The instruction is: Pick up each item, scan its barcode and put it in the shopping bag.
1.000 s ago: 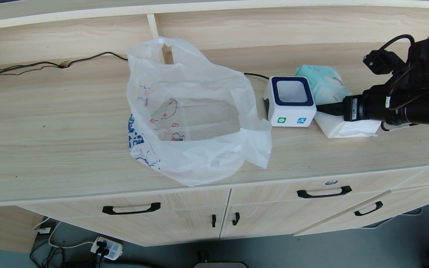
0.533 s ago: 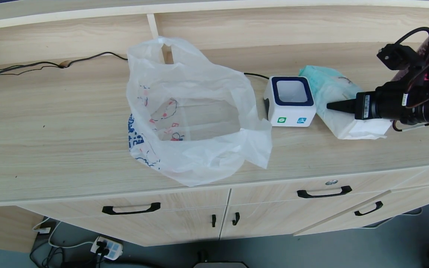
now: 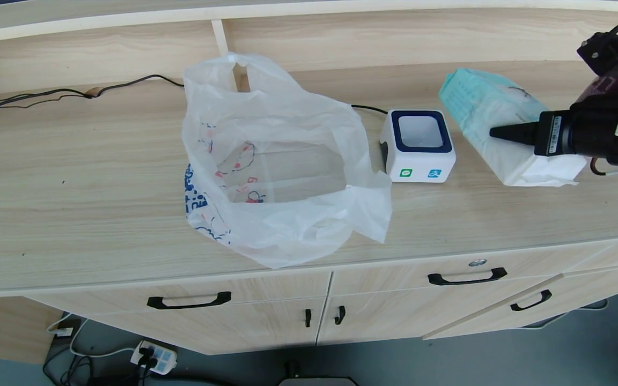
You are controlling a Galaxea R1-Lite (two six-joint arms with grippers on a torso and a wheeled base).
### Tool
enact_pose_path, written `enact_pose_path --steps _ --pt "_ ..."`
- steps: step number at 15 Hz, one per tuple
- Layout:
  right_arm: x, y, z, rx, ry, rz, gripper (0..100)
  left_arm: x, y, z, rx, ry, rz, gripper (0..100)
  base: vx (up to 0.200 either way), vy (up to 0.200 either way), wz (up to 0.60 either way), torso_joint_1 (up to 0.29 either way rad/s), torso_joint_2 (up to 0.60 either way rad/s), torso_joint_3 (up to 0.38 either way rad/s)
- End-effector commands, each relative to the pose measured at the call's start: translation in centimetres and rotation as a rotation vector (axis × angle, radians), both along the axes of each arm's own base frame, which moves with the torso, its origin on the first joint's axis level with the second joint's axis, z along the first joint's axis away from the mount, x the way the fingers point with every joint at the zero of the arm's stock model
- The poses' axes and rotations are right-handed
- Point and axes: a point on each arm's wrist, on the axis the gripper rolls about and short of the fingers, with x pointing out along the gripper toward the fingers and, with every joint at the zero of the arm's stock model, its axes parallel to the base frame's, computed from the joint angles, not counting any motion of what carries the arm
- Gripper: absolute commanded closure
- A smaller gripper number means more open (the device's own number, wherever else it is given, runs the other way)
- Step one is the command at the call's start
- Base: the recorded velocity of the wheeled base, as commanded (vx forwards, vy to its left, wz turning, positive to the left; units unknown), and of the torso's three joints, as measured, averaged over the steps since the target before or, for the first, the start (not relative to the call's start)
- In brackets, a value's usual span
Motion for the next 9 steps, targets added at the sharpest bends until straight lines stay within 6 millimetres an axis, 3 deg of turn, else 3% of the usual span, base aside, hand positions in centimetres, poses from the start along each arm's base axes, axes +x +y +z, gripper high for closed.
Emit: enact_pose_path --steps 1,3,5,7,9 --pt "-5.4 -0.1 1.3 0.007 -0.061 0.015 100 0.0 0.0 0.0 0.0 0.001 0.0 0 0.0 0.0 0.0 0.0 0.0 0.0" --pt "-10.1 0.4 0.5 0.033 -0.068 0.071 100 0.0 0.0 0.0 0.002 0.001 0.0 0 0.0 0.0 0.0 0.0 0.0 0.0" --pt "-13.6 1.4 -0.5 0.119 -0.047 0.153 100 0.0 0.0 0.0 0.0 0.001 0.0 0 0.0 0.0 0.0 0.0 0.0 0.0" --pt "-16.1 2.2 -1.5 0.2 -0.024 0.247 100 0.0 0.0 0.0 0.0 0.001 0.0 0 0.0 0.0 0.0 0.0 0.0 0.0" --pt "-17.4 3.7 -1.7 0.379 0.053 0.355 100 0.0 0.0 0.0 0.0 0.001 0.0 0 0.0 0.0 0.0 0.0 0.0 0.0"
